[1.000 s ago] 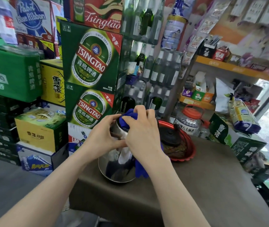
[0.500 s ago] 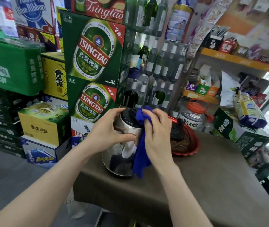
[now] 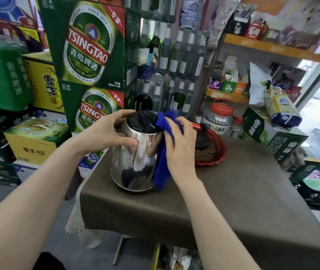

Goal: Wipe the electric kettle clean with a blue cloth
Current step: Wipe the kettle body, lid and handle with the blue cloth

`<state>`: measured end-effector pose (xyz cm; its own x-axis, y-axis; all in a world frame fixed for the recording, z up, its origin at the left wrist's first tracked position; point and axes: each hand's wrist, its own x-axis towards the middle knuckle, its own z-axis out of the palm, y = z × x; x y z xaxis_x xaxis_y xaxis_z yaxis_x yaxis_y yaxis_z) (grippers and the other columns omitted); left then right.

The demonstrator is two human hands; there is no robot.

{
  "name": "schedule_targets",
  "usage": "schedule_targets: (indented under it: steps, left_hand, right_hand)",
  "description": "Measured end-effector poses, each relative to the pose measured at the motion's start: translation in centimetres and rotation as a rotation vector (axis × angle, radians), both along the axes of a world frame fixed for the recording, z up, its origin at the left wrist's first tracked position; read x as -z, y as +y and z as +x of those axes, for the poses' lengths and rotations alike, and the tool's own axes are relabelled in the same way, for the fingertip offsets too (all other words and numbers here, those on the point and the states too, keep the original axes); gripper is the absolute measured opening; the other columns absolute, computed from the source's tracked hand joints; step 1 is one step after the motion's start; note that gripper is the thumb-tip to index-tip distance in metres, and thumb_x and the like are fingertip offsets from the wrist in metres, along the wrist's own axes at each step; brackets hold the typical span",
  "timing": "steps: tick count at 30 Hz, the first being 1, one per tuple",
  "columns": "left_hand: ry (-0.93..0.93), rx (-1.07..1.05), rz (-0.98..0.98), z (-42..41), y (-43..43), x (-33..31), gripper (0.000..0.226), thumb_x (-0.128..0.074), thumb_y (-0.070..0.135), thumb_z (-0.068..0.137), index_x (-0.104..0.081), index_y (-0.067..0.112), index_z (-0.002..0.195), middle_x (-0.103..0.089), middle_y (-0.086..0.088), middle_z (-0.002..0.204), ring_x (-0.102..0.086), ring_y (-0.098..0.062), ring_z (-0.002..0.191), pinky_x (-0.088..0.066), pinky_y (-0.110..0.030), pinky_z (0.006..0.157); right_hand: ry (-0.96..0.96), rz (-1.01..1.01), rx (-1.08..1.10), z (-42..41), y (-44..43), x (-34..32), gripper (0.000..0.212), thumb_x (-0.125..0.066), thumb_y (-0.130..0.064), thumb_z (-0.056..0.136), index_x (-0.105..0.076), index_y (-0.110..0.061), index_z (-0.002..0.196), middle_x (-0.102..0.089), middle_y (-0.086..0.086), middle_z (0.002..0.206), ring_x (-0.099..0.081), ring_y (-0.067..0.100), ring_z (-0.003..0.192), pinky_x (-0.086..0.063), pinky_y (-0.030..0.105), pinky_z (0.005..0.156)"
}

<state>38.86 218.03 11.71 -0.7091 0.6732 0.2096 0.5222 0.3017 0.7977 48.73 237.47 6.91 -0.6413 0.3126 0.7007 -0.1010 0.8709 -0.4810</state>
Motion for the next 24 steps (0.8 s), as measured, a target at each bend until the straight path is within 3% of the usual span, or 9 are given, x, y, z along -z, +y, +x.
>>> schedule_targets:
  steps: [2,5,7,9,12,15,19,21,24]
  left_hand:
    - [0.033,0.020,-0.101,-0.1,-0.4,-0.8,0.092,-0.083,0.030,0.068,-0.036,0.028,0.147,-0.052,0.027,0.124,-0.049,0.025,0.105,-0.039,0.001,0.086]
    - [0.266,-0.118,-0.185,1.2,-0.7,-1.3,0.100,-0.081,0.045,0.066,-0.030,0.031,0.150,-0.035,0.020,0.146,-0.031,0.007,0.133,-0.024,-0.019,0.110]
    - [0.469,-0.261,-0.042,3.0,-0.2,-1.0,0.077,-0.080,0.035,0.073,-0.045,0.027,0.141,-0.042,0.008,0.142,-0.038,-0.006,0.131,-0.031,-0.029,0.111]
    - [0.575,-0.379,0.139,5.6,0.8,-0.8,0.046,-0.072,0.029,0.081,-0.061,0.023,0.125,-0.057,0.002,0.122,-0.056,-0.015,0.109,-0.047,-0.034,0.098]
    - [0.287,-0.317,0.204,9.3,3.1,-1.2,0.029,-0.060,0.047,0.085,-0.067,0.030,0.107,-0.068,0.014,0.094,-0.064,-0.002,0.083,-0.053,-0.023,0.078]
    - [0.055,-0.240,0.228,9.9,5.1,-0.9,0.026,-0.058,0.053,0.087,-0.068,0.029,0.088,-0.072,0.012,0.078,-0.066,-0.001,0.075,-0.054,-0.029,0.070]
    - [-0.079,-0.208,0.423,8.6,5.2,-0.4,0.010,-0.065,0.023,0.087,-0.071,0.024,0.094,-0.075,0.000,0.091,-0.070,-0.016,0.091,-0.056,-0.046,0.084]
    - [-0.112,-0.154,0.436,8.5,5.0,-0.4,0.013,-0.065,0.010,0.089,-0.071,0.022,0.091,-0.074,-0.002,0.090,-0.069,-0.013,0.088,-0.057,-0.039,0.083]
    - [-0.056,-0.121,0.395,8.6,4.8,-0.9,0.010,-0.069,0.009,0.087,-0.073,0.017,0.090,-0.074,-0.002,0.086,-0.069,-0.010,0.081,-0.057,-0.029,0.075]
  right_hand:
    - [-0.019,-0.117,-0.068,1.7,0.3,1.5,0.034,-0.056,-0.013,0.099,-0.061,-0.018,0.133,-0.045,0.001,0.132,-0.045,0.004,0.114,-0.030,0.009,0.100]
    - [-0.072,-0.421,-0.127,3.1,1.3,0.7,0.027,-0.063,-0.011,0.095,-0.070,-0.024,0.118,-0.051,-0.004,0.119,-0.051,-0.004,0.108,-0.037,0.004,0.090]
    - [-0.101,-0.508,-0.139,3.5,1.9,-1.0,0.024,-0.067,-0.015,0.093,-0.072,-0.029,0.113,-0.055,-0.004,0.119,-0.056,0.004,0.111,-0.044,0.015,0.094]
    - [-0.102,-0.527,-0.173,3.8,1.9,-2.9,0.024,-0.069,-0.023,0.091,-0.072,-0.031,0.114,-0.059,-0.005,0.121,-0.058,0.007,0.114,-0.047,0.027,0.102]
    - [-0.144,-0.633,-0.337,4.4,1.4,-5.5,0.029,-0.064,-0.041,0.088,-0.073,-0.035,0.114,-0.063,-0.006,0.126,-0.061,0.013,0.119,-0.047,0.042,0.106]
    - [-0.250,-0.836,-0.630,5.0,1.3,-6.4,0.036,-0.046,-0.029,0.095,-0.072,-0.027,0.120,-0.062,0.003,0.136,-0.060,0.019,0.124,-0.049,0.044,0.104]
    - [-0.233,-0.653,-0.503,6.1,2.5,-6.0,0.051,-0.060,-0.004,0.095,-0.055,-0.029,0.139,-0.058,-0.004,0.134,-0.064,0.014,0.104,-0.056,0.029,0.083]
    - [-0.322,-0.637,-0.542,6.7,3.5,-5.9,0.060,-0.063,0.003,0.091,-0.052,-0.030,0.140,-0.058,-0.004,0.134,-0.064,0.018,0.102,-0.060,0.038,0.082]
    - [-0.452,-0.463,-0.569,7.4,4.4,-6.6,0.037,-0.070,-0.006,0.090,-0.065,-0.023,0.122,-0.073,0.000,0.114,-0.068,0.026,0.103,-0.055,0.045,0.090]
